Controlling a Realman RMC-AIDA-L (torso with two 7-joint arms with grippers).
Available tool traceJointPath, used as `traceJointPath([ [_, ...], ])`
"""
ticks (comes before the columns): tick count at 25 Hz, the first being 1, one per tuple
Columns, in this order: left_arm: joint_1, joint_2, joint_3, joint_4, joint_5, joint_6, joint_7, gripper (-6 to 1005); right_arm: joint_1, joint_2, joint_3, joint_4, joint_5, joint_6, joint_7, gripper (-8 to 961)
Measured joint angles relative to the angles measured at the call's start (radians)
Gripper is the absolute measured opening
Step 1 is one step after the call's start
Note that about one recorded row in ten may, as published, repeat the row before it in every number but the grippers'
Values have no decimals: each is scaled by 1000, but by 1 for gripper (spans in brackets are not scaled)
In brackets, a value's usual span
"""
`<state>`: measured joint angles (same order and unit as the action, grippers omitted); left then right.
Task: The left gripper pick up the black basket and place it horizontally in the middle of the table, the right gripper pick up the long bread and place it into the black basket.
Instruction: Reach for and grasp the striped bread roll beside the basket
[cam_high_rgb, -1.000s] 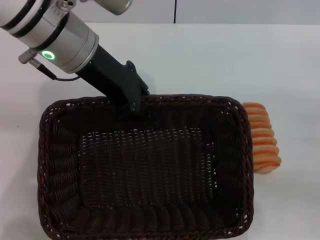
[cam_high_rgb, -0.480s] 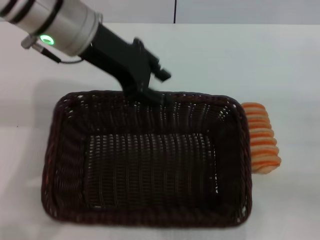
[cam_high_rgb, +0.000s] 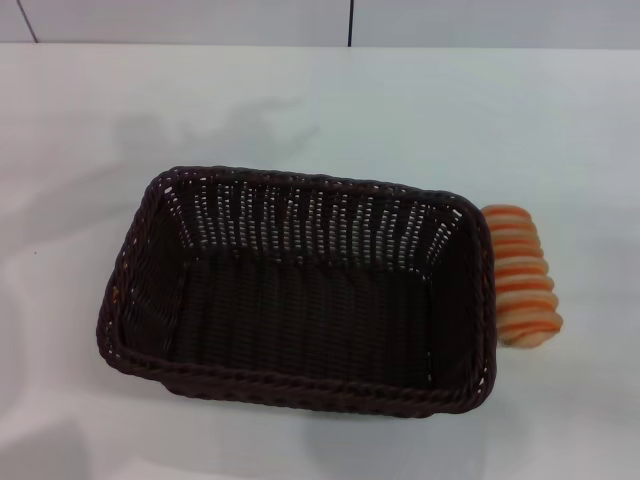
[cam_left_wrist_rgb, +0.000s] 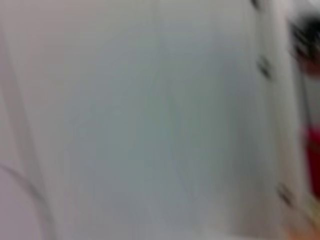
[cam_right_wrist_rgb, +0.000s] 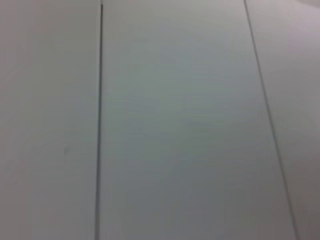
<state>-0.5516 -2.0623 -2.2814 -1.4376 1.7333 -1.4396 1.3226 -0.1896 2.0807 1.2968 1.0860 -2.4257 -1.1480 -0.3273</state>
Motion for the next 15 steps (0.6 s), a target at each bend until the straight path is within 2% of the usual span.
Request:
traceJointPath([
  [4,180,-7,37,9,-298,160,170,527,-39,0,-75,42,0,7,-12,652],
  [7,281,-6,75,65,-503,240,310,527,-73,-2,-127,92,-1,53,-13,652],
  [10,316,-3,56,144,-606,244,373,527,-106,-4,-174,149,-2,142,-13,652],
  [15,326,-1,-8,217,-626,215,386,527,-150,-6,-217,274,-4,392,-47,651],
])
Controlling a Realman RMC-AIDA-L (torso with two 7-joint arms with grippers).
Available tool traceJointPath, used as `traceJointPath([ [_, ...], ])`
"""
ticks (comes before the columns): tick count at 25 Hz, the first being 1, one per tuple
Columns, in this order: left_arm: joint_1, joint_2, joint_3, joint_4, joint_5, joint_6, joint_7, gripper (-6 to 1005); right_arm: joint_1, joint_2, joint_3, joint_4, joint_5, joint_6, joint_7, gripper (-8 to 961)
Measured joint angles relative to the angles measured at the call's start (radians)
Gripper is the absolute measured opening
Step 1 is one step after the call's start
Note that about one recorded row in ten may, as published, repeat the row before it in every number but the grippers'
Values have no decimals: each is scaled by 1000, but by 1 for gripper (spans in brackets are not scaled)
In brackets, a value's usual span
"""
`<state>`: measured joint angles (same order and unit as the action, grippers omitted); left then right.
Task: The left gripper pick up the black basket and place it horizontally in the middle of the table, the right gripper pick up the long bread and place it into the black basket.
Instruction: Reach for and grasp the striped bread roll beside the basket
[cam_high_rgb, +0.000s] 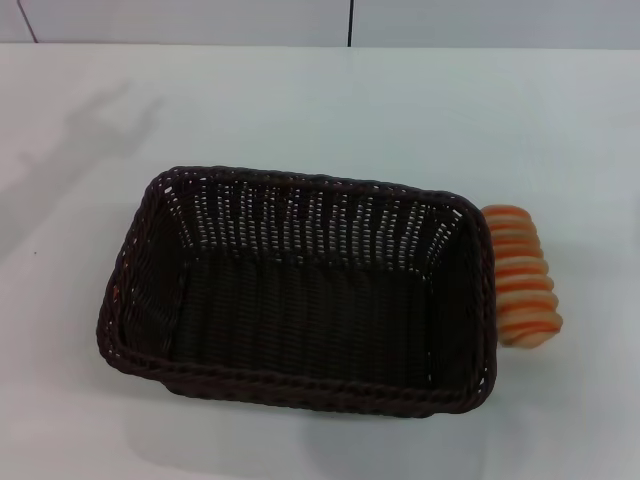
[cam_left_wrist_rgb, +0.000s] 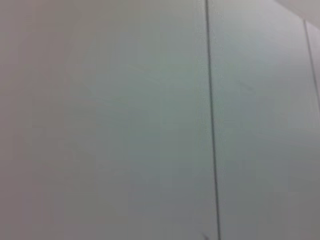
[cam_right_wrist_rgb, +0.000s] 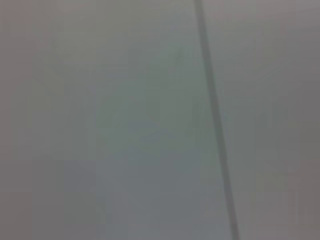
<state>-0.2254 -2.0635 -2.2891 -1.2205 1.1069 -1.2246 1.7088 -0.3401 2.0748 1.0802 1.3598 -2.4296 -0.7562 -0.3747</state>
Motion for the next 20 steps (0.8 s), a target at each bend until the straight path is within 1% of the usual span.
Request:
traceJointPath([
  [4,19,1,-18,3,-2,-7,1,527,-26,-3,16,102,-1,237,-19,651],
  [10,30,3,-38,-3,-3,-13,-1,527,-55,-3,93,242,-3,591,-21,650],
  [15,31,3,-49,-4,-4,-19,-2,527,-32,-2,147,309,-17,832,-21,648],
  [20,29,3,-52,-4,-4,-21,-2,527,4,-2,191,359,-27,1019,-21,647],
])
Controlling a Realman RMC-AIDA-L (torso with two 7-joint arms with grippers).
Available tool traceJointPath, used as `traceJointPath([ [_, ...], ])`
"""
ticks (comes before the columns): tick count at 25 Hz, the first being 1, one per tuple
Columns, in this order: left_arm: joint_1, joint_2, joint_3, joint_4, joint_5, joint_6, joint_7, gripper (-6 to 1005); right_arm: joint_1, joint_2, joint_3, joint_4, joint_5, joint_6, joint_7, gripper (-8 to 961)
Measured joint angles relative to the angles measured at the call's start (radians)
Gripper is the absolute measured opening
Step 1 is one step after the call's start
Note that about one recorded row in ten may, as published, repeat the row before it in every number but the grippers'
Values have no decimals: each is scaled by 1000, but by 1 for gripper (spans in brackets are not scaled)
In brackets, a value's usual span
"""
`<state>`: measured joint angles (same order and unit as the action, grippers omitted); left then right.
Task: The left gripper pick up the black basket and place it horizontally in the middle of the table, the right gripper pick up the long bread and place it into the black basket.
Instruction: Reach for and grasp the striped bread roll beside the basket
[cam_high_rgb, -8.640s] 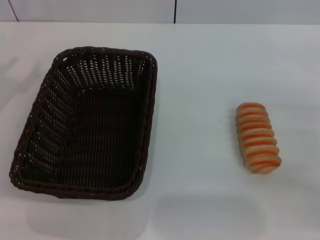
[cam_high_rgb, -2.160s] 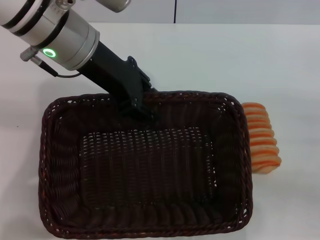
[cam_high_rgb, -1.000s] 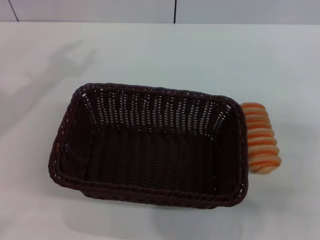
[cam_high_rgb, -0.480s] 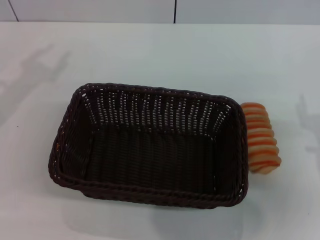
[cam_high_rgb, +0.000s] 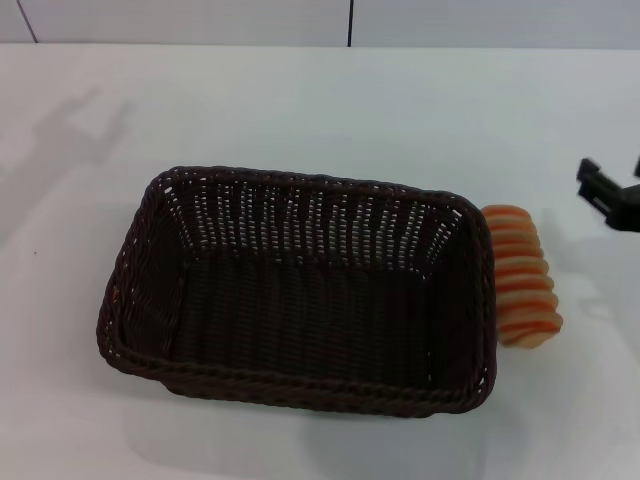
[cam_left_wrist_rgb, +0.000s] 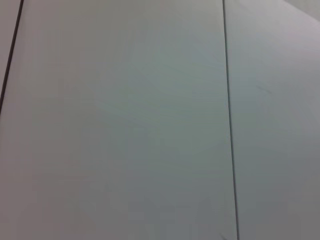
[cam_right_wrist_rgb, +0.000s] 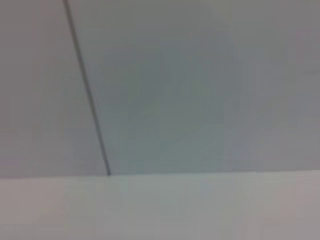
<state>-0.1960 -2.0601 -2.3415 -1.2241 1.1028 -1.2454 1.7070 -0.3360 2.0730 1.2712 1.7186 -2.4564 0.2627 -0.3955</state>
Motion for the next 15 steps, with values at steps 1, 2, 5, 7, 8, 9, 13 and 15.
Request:
traceJointPath([
  [1,0,0,0,0,0,0,0,527,12,0,13,8,0,46,3,646],
  [2,-2,0,0,0,0,0,0,527,22,1,22,13,0,78,5,646],
  [5,-5,0,-1,0,-1,0,0,527,48,2,47,27,0,162,10,645],
  [7,-6,0,-1,0,-1,0,0,527,58,2,60,35,0,199,11,645],
  [8,-6,0,-1,0,-1,0,0,527,62,2,67,37,1,216,12,644],
  [9,-6,0,-1,0,-1,0,0,527,66,3,74,37,3,230,12,644],
  [13,-9,0,-1,-10,-3,0,1,527,91,3,93,25,7,285,15,642],
  [15,-10,0,-1,-11,-3,0,1,527,105,3,103,17,8,310,16,641],
])
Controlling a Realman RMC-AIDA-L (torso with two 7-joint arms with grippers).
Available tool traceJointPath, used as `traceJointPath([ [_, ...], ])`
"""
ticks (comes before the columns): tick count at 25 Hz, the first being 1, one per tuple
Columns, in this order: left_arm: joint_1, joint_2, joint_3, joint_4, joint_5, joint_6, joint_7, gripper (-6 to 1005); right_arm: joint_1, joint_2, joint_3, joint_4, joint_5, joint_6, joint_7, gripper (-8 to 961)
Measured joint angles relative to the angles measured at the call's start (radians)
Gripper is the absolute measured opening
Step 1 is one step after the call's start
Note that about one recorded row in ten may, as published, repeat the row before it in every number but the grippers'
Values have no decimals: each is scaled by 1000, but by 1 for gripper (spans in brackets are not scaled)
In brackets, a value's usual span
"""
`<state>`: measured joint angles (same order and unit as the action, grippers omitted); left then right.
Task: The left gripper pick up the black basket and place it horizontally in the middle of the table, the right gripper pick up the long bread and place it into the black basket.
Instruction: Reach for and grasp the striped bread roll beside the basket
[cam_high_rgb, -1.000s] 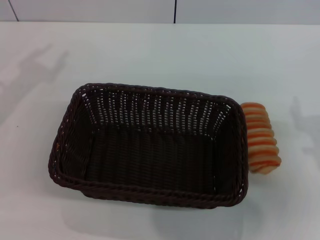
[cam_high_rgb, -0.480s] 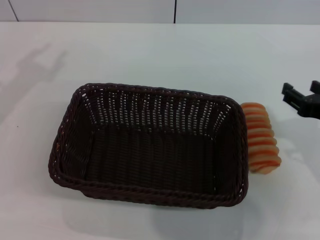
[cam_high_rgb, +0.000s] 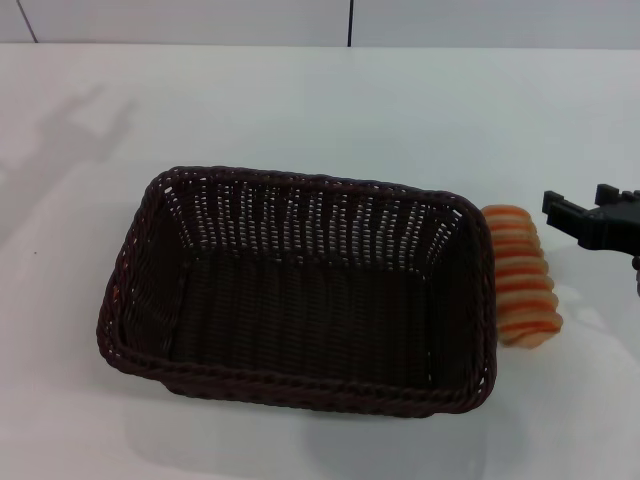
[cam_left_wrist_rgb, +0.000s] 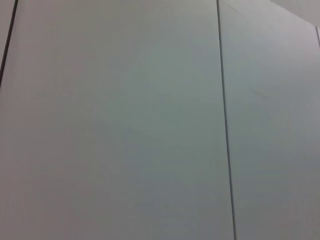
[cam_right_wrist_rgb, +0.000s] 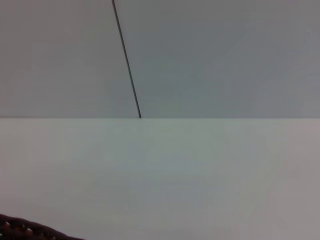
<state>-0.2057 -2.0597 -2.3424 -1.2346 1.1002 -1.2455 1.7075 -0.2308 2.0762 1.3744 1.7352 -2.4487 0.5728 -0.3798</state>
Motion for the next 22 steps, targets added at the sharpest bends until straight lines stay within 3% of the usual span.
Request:
traceJointPath([
  [22,-3,0,0,-11,-1,-2,-1,528,153,1,23,-150,13,80,12,629],
])
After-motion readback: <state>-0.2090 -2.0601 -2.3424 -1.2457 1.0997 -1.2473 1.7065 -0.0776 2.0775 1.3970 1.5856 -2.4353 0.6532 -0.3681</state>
